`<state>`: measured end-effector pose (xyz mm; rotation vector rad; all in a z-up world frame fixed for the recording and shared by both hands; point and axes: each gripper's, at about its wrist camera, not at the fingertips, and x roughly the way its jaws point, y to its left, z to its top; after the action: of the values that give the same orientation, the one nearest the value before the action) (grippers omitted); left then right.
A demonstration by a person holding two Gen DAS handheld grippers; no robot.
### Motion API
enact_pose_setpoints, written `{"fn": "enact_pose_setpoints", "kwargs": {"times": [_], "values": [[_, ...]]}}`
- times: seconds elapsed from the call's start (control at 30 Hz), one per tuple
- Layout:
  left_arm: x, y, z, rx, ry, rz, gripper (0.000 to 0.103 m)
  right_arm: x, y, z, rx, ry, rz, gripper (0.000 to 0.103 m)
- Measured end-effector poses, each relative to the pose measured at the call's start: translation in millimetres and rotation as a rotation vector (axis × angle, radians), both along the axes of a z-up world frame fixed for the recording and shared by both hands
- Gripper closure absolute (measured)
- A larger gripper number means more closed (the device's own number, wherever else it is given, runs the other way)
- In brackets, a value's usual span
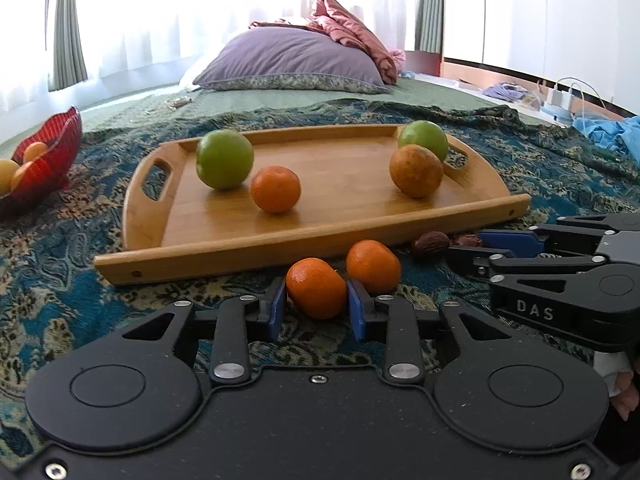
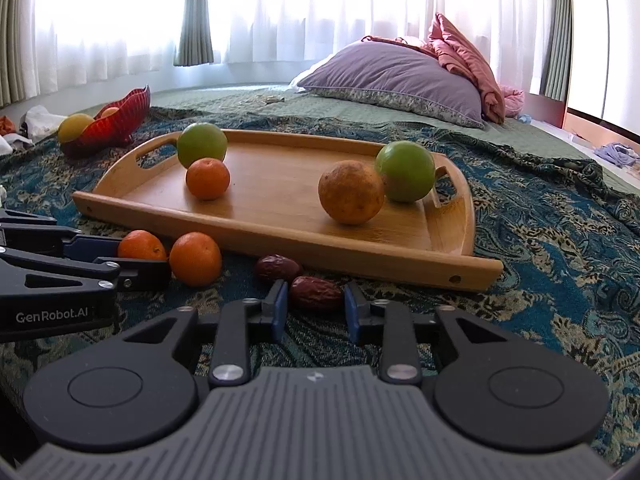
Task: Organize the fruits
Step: 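Close the left gripper on a tangerine while the right gripper grasps a red date, then lift the tangerine and date and carry both grippers over the tray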
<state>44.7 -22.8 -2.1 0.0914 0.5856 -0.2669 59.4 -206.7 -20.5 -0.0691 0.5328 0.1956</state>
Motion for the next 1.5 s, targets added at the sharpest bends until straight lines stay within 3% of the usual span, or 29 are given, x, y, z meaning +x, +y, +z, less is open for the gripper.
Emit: {"fn": "enact_pose_setpoints", "kwargs": {"times": [0.4, 0.73, 0.93, 1.13, 1.33, 1.5], "values": [[9.5, 10.7, 31.5, -0.023, -0.059, 0.019, 0.073, 0.8, -3.0, 26.0, 0.005, -0.091, -0.027, 0.069], [69.3, 10.0, 68.6, -0.095, -0.051, 0.002, 0.073, 46.4, -3.3, 62.6, 0.039, -0.130, -0.036, 0.069], [132.2, 11.4, 81.9, -0.114, 0.028, 0.009, 0.073, 101.5, -5.5, 80.6, 0.038, -0.052, -0.033, 0.069], [212.5, 4.8, 73.1, -0.134, 0.220, 0.052, 0.073, 166.3, -12.0, 83.8, 0.112, 0.112, -0.054, 0.069], [256.0, -2.6, 60.4, -0.118, 0.272, 0.107, 0.073, 218.1, -17.8, 75.0, 0.118, 0.216, -0.103, 0.069], [271.7, -8.1, 40.4, -0.120, 0.308, 0.136, 0.073, 232.1, -11.4, 59.3, 0.084, 0.274, -0.097, 0.069]]}}
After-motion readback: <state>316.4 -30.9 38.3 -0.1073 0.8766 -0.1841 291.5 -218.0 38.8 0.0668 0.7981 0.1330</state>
